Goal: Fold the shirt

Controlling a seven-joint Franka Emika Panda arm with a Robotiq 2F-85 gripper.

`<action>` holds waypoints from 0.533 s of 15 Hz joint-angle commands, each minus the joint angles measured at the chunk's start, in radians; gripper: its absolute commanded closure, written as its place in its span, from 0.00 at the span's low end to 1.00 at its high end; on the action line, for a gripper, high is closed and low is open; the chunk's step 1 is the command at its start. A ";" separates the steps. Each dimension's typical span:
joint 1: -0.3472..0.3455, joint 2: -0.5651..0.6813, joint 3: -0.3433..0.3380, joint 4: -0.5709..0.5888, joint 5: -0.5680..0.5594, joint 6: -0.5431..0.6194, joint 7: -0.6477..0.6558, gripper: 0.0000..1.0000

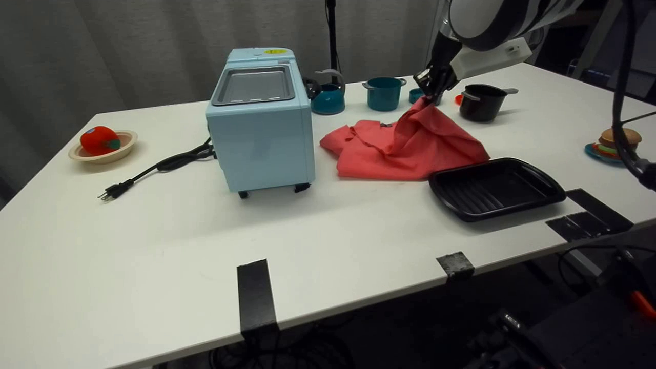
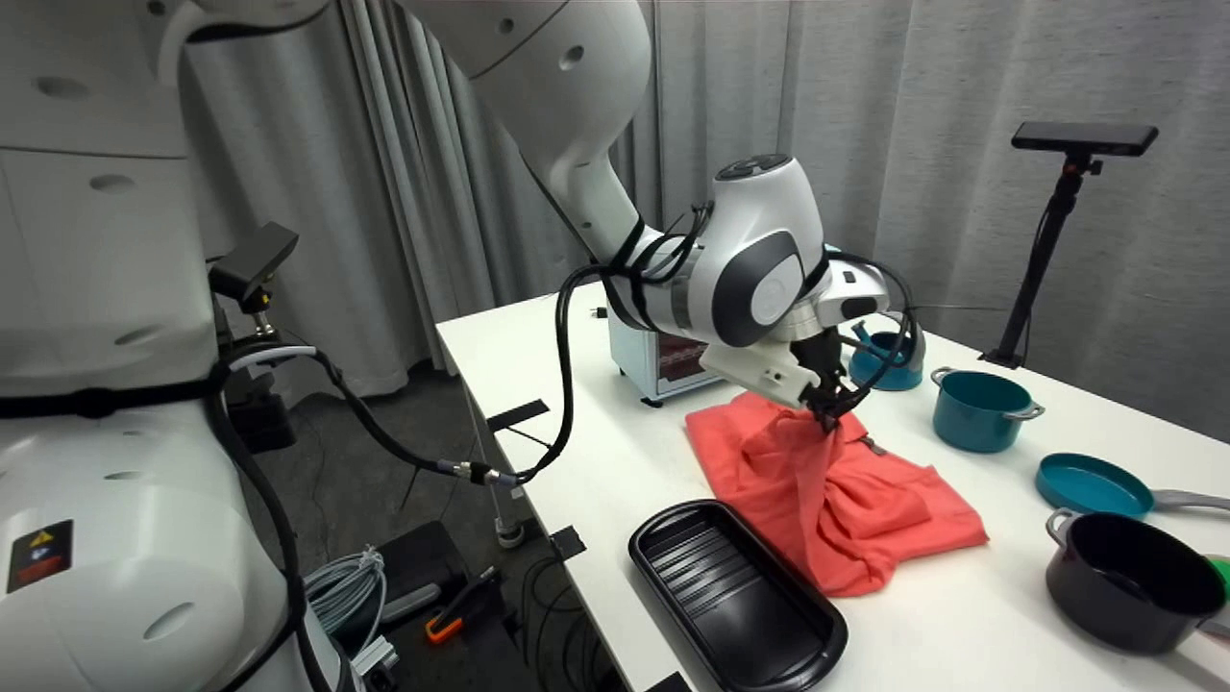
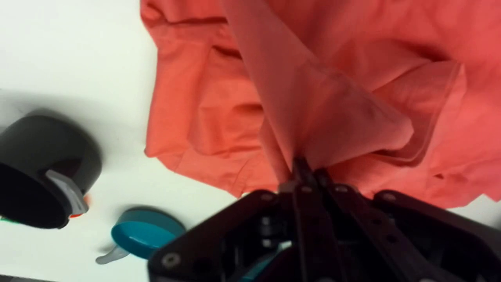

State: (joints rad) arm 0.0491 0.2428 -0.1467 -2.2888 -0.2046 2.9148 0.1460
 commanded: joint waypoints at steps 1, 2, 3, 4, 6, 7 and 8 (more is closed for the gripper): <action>0.029 0.105 -0.066 0.159 -0.050 -0.003 0.085 0.99; 0.034 0.125 -0.078 0.193 -0.049 -0.006 0.100 0.99; 0.036 0.148 -0.088 0.228 -0.046 -0.008 0.114 0.99; 0.043 0.168 -0.101 0.260 -0.046 -0.014 0.129 0.99; 0.058 0.209 -0.123 0.316 -0.047 -0.021 0.155 0.99; 0.067 0.227 -0.135 0.338 -0.033 -0.028 0.156 0.99; 0.070 0.242 -0.138 0.358 -0.026 -0.041 0.159 0.73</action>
State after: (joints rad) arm 0.0824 0.4174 -0.2428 -2.0246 -0.2247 2.9109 0.2582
